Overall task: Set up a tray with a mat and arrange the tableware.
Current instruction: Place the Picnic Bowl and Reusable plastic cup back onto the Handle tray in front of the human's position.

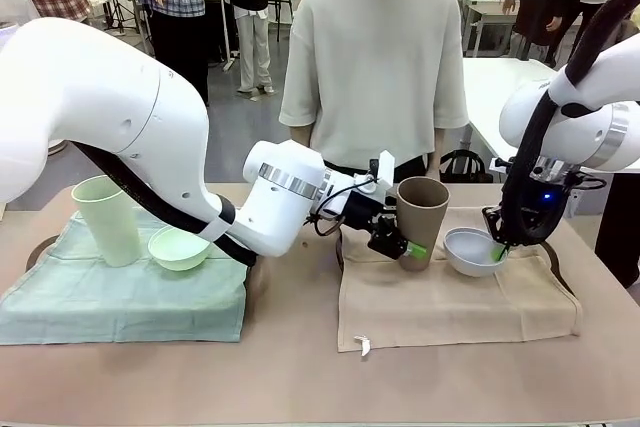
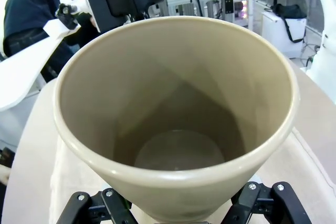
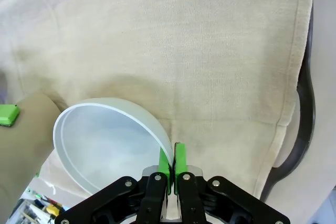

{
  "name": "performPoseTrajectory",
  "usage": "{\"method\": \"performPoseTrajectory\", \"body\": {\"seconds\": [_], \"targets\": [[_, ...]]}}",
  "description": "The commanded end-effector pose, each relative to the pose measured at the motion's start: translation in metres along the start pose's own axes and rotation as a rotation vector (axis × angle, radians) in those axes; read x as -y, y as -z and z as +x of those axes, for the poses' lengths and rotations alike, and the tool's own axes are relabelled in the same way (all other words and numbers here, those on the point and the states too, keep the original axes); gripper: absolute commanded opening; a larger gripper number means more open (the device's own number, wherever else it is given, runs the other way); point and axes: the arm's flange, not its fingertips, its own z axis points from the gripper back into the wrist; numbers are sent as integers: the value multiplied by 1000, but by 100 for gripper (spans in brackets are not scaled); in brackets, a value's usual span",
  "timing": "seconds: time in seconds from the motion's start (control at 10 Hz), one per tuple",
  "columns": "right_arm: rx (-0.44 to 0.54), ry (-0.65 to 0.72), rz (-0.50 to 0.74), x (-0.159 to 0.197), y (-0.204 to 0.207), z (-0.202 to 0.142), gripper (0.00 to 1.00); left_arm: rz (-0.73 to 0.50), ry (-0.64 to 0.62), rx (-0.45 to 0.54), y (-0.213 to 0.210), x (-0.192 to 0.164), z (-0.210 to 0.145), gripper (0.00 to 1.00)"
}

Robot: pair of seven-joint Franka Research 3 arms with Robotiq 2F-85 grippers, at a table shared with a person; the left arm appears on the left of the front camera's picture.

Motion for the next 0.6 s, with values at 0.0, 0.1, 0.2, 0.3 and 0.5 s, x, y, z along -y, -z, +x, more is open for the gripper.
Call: {"method": "performPoseTrajectory", "body": {"seconds": [0.0, 0.1, 0.2, 0.3, 0.5], "targets": [[8, -10, -16, 3, 10, 8, 34, -6, 3, 11, 3, -1, 1, 100], [18, -14, -30, 2, 8, 8, 64, -12, -3, 12, 2, -3, 2, 100], [28, -14, -32, 2, 5, 6, 94, -12, -4, 9, 1, -2, 3, 100], [36, -11, -31, 2, 2, 6, 100, -12, -11, 1, 1, -2, 2, 100], [45, -6, -37, 1, -1, 4, 100, -8, -35, -9, 0, -1, 1, 100]]}}
